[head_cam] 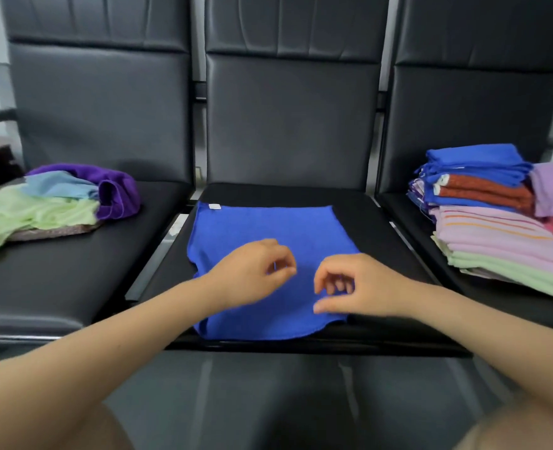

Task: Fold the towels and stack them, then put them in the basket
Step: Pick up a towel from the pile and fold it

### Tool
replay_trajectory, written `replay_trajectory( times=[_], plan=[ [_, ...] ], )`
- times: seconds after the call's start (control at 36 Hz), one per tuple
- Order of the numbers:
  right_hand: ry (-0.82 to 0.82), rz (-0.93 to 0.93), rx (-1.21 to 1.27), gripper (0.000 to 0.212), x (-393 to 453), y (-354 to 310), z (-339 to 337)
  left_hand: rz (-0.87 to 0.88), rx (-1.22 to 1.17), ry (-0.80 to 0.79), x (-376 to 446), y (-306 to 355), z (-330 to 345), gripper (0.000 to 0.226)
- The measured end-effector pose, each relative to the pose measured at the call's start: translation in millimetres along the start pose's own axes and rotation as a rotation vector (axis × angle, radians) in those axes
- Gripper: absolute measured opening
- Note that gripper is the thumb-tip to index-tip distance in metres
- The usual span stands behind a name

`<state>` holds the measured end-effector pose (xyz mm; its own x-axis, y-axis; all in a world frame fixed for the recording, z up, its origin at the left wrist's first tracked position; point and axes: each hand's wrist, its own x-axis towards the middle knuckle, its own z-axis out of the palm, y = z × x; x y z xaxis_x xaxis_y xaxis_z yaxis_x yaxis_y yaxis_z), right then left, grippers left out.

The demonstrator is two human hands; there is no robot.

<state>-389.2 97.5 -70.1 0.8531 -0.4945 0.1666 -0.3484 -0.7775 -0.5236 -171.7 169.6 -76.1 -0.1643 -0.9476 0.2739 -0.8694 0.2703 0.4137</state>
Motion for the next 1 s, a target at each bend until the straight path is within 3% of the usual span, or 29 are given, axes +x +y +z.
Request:
replay_trajectory(
  times=[0.11,0.19,0.25,0.33,0.5,0.61,0.78,1.0],
  plan=[
    [-0.1,-0.183,-0.424,0.033,-12.6,5.2,10.9,0.022,-0.009,-0.07,-23.3,2.0,9.1,0.017],
    [-0.016,-0.107,-0.381,0.029,-13.6,8.5,14.2,0.021,0.005,-0.09,-35.1,-0.2,20.4,0.04],
    [0.061,-0.073,-0.367,0.029,-11.1,8.9,13.8,0.008,0.052,-0.073,-38.5,1.3,25.2,0.043],
    [0.173,-0.043,-0.301,0.011,-5.1,3.1,8.5,0.044,0.2,-0.032,-39.6,4.1,29.2,0.052],
    [0.206,0.021,-0.394,0.002,5.2,2.4,-3.9,0.02,0.162,0.134,-31.7,-1.4,14.8,0.022],
    [0.192,0.144,-0.502,0.015,4.5,7.7,-16.2,-0.057,0.104,0.216,-29.1,-12.3,-5.8,0.034],
    [0.358,0.257,-0.49,0.017,2.1,14.6,-35.4,-0.077,0.119,0.27,-29.3,-24.0,-18.1,0.017],
    [0.56,0.287,-0.251,0.01,-4.8,16.1,-47.0,-0.128,0.229,0.256,-28.0,-26.6,-37.3,0.016]
  ],
)
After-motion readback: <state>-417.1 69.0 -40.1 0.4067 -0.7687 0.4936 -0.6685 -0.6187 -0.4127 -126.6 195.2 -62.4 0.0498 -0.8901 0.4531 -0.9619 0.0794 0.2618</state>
